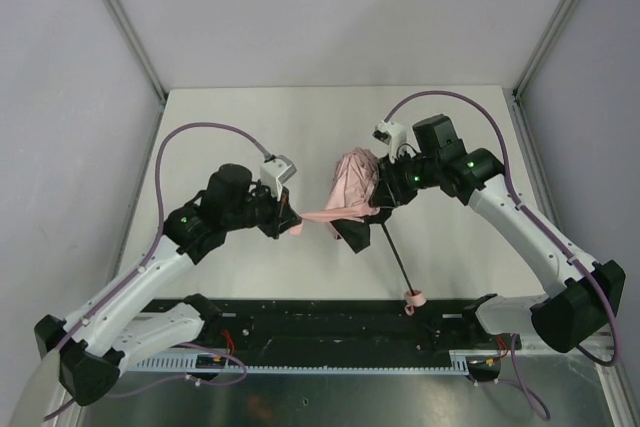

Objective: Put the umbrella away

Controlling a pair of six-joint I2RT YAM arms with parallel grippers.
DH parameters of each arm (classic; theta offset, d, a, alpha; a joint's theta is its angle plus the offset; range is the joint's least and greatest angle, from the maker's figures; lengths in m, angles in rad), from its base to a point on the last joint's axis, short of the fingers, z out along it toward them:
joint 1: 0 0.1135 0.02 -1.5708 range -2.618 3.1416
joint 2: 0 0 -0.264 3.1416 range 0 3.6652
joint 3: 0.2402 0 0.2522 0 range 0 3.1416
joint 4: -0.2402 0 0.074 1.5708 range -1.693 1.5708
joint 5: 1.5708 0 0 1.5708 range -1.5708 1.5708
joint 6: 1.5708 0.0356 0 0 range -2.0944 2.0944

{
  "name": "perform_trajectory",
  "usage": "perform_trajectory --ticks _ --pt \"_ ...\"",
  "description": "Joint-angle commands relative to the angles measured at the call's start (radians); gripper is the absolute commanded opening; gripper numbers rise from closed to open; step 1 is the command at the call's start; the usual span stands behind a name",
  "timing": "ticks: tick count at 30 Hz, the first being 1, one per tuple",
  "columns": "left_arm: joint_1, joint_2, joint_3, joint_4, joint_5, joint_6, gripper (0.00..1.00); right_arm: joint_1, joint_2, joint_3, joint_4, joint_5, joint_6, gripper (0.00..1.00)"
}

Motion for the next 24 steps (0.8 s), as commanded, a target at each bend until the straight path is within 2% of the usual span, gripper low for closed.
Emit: perform_trajectory --ticks 1,5,10,13,17,19,24 --pt "0.023 0.028 -0.010 -0.027 -0.127 0.014 0.00 -0.005 -0.021 0.008 0.034 -0.146 0.000 0.00" --pt "0.023 0.069 0.005 -0.014 -0.212 0.026 0.00 0.026 -0.030 -0.004 0.083 -0.224 0.047 0.00" --pt "0.024 0.147 -0.014 0.024 -0.245 0.009 0.00 0.053 -0.005 -0.006 0.129 -0.298 0.110 0.00" --pt "0.024 0.176 -0.028 0.054 -0.284 -0.022 0.00 0.055 0.044 0.020 0.068 -0.191 0.135 0.00" --pt "0.025 0.195 -0.029 0.087 -0.264 -0.085 0.01 0.086 0.096 0.064 0.012 0.037 0.181 0.00" --pt "0.029 0.190 -0.034 0.096 -0.247 -0.111 0.09 0.114 0.108 0.080 0.005 0.138 0.190 0.00" --pt "0.074 0.098 -0.064 0.098 -0.166 -0.164 0.53 0.170 0.104 0.102 0.035 0.331 0.206 0.00"
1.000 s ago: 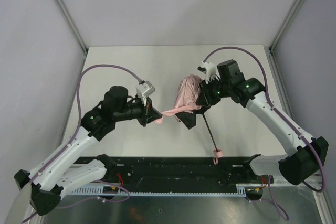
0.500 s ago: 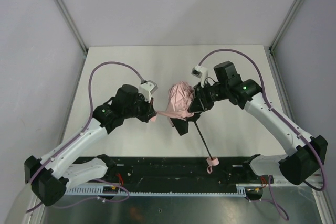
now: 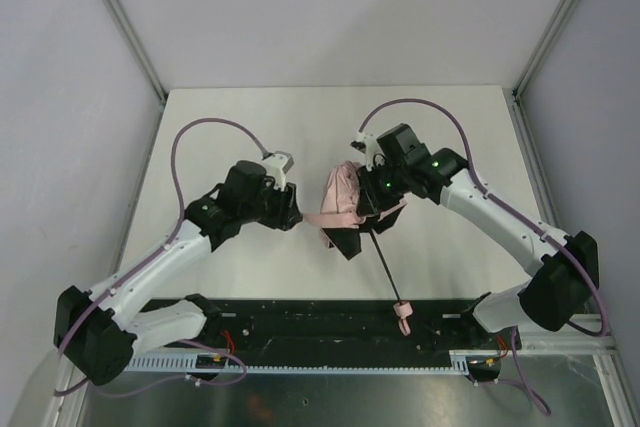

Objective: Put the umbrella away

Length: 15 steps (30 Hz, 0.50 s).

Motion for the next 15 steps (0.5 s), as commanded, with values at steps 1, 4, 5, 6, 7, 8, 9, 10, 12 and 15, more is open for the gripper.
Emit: perform_trajectory --ticks 1,4,5,6,7,8,9,10,12,15 --pt "0.058 -0.110 -0.027 0.038 0.071 -0.074 0.59 0.047 -0.024 0.091 0.046 0.206 0.032 0.00" --pt "0.130 -0.187 -0.040 0.037 0.188 -0.109 0.84 0.068 -0.004 0.120 0.039 0.279 0.019 0.00" --pt "0.152 -0.209 -0.039 0.036 0.228 -0.125 0.92 0.077 0.008 0.133 0.029 0.307 0.013 0.00" --pt "0.173 -0.226 -0.035 0.035 0.268 -0.143 0.96 0.087 0.020 0.150 0.013 0.325 0.004 0.00" --pt "0.188 -0.239 -0.029 0.036 0.305 -0.164 0.98 0.096 0.030 0.166 -0.006 0.355 -0.005 0.00" --pt "0.201 -0.248 -0.017 0.037 0.339 -0.181 0.98 0.108 0.039 0.182 -0.018 0.379 -0.014 0.00" --pt "0.208 -0.249 -0.002 0.040 0.367 -0.200 0.99 0.120 0.045 0.196 -0.031 0.391 -0.025 0.00" --pt "0.211 -0.244 0.015 0.047 0.389 -0.221 0.99 0.128 0.048 0.208 -0.041 0.393 -0.034 0.00" --pt "0.214 -0.213 0.056 0.078 0.434 -0.268 0.99 0.137 0.049 0.224 -0.050 0.370 -0.049 0.00" --pt "0.215 -0.154 0.106 0.176 0.496 -0.344 0.99 0.145 0.054 0.243 -0.071 0.327 -0.072 0.00"
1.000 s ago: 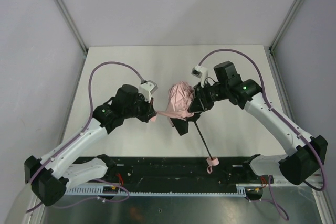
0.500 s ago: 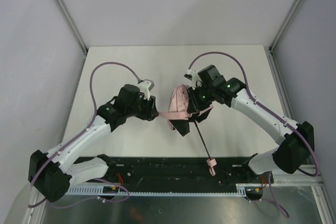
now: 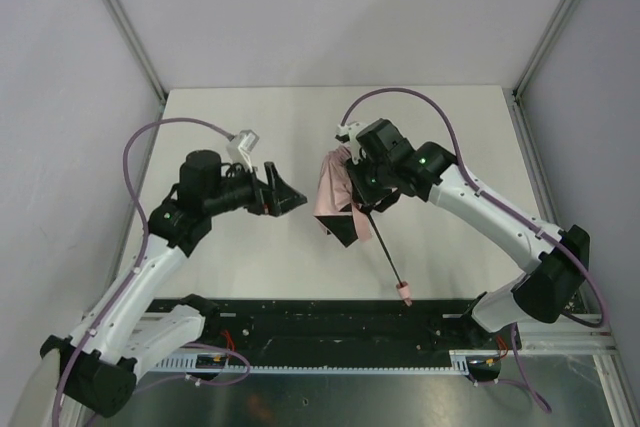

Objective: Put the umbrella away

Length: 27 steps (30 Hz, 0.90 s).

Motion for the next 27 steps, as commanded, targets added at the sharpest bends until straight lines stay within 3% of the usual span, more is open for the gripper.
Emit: perform_trajectory --ticks 1,11,22,27 --pt "0.008 0.071 0.094 0.183 0.162 -0.159 0.99 0.019 -0.003 0.082 -0.024 -0.022 -0.052 0.00" --pt "-0.011 0.195 0.045 0.543 0.174 -0.570 1.00 0.075 -0.001 0.119 -0.058 -0.035 -0.080 0.00" --pt "-0.094 0.186 -0.041 0.523 -0.120 -0.721 0.99 0.109 0.001 0.165 -0.054 -0.033 -0.062 0.00" --pt "-0.117 0.189 -0.044 0.518 -0.171 -0.707 0.99 0.118 -0.014 0.166 -0.053 -0.020 -0.056 0.00"
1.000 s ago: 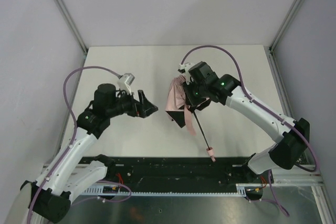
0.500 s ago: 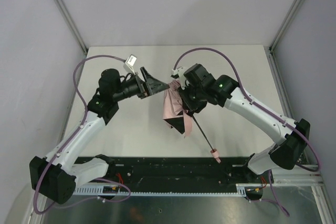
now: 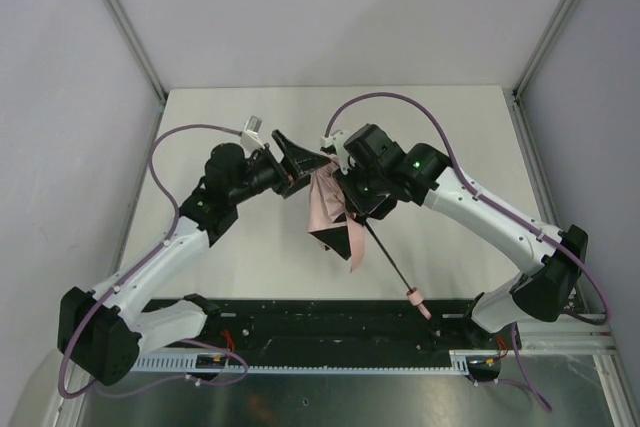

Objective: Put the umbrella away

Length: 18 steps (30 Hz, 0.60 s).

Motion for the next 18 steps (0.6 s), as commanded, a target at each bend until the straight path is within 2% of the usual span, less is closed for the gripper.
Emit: perform_trajectory --ticks 1,9,18 --pt "-0.016 -0.030 -0.021 0.017 -0.104 -0.023 0.99 0.016 -0.036 0.071 0.061 -0.004 0.003 0.00" --pt "-0.011 -0.129 -0.075 0.004 -0.153 0.013 0.99 0.015 -0.063 0.034 0.056 0.013 0.006 0.00" --pt "-0.013 -0.136 -0.073 -0.045 -0.208 0.017 0.99 0.019 -0.075 0.041 0.050 0.014 0.009 0.00"
